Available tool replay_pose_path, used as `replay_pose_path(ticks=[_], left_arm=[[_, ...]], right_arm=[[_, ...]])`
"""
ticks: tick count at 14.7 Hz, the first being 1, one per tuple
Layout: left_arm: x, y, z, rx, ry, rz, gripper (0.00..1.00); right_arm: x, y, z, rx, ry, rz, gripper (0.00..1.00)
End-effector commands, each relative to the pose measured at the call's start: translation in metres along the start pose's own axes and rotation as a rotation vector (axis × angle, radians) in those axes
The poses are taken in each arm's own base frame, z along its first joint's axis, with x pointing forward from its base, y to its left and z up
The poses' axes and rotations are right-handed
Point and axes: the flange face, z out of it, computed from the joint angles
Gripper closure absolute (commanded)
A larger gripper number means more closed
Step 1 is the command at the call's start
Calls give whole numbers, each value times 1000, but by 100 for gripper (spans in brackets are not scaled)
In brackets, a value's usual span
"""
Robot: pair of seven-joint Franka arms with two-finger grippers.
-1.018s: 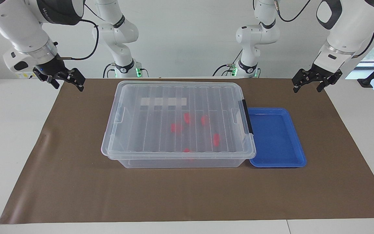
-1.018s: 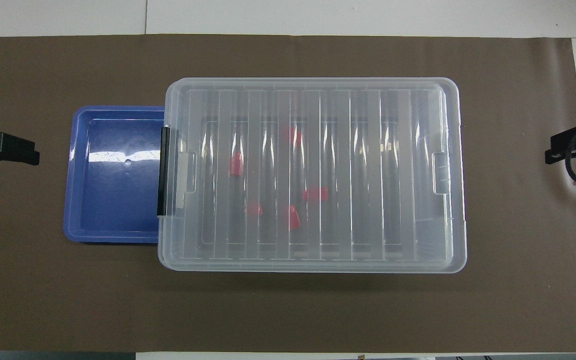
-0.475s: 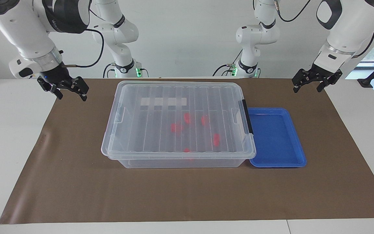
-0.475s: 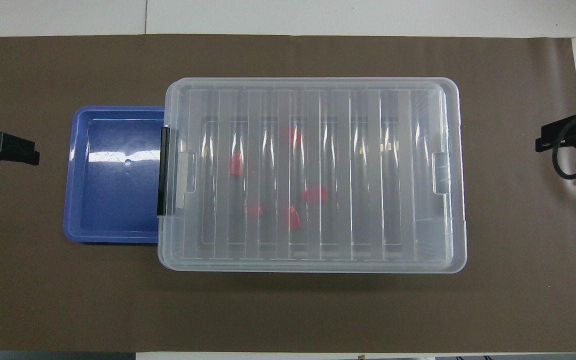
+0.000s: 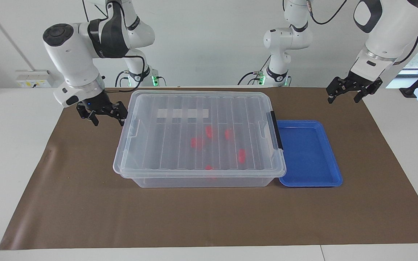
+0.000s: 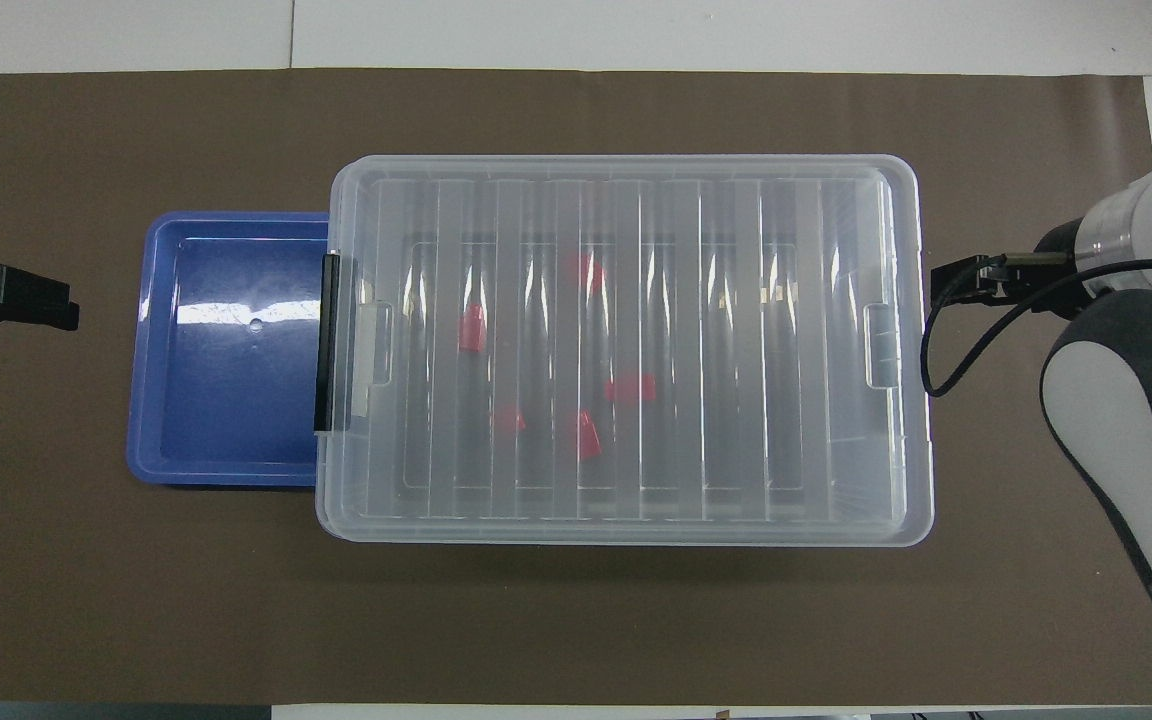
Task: Place red block in blue tray from box
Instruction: 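Reach the right gripper to the clear lid's edge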
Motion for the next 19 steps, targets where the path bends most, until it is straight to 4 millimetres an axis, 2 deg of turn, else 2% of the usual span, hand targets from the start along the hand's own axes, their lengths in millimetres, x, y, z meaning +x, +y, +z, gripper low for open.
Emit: replay_pose_path(ticks=[1, 3, 10, 14, 18, 19], left_arm=[[-7, -3, -2, -14, -4, 1, 0], [-7, -3, -2, -14, -4, 3, 0], [-7, -3, -2, -14, -4, 3, 0], [-7, -3, -2, -14, -4, 1, 0], [-7, -3, -2, -14, -4, 3, 0], [-7, -3, -2, -14, -4, 1, 0]], right_arm=[[-6, 4, 22, 13, -2, 17, 0], [-10, 4, 33, 13, -9, 18, 0], [-10, 5, 52, 13, 1, 24, 0], [-10, -5, 55, 42, 2, 22, 0], [-12, 9, 60, 41, -4, 4, 0], [-13, 18, 62, 40, -4, -8, 0]])
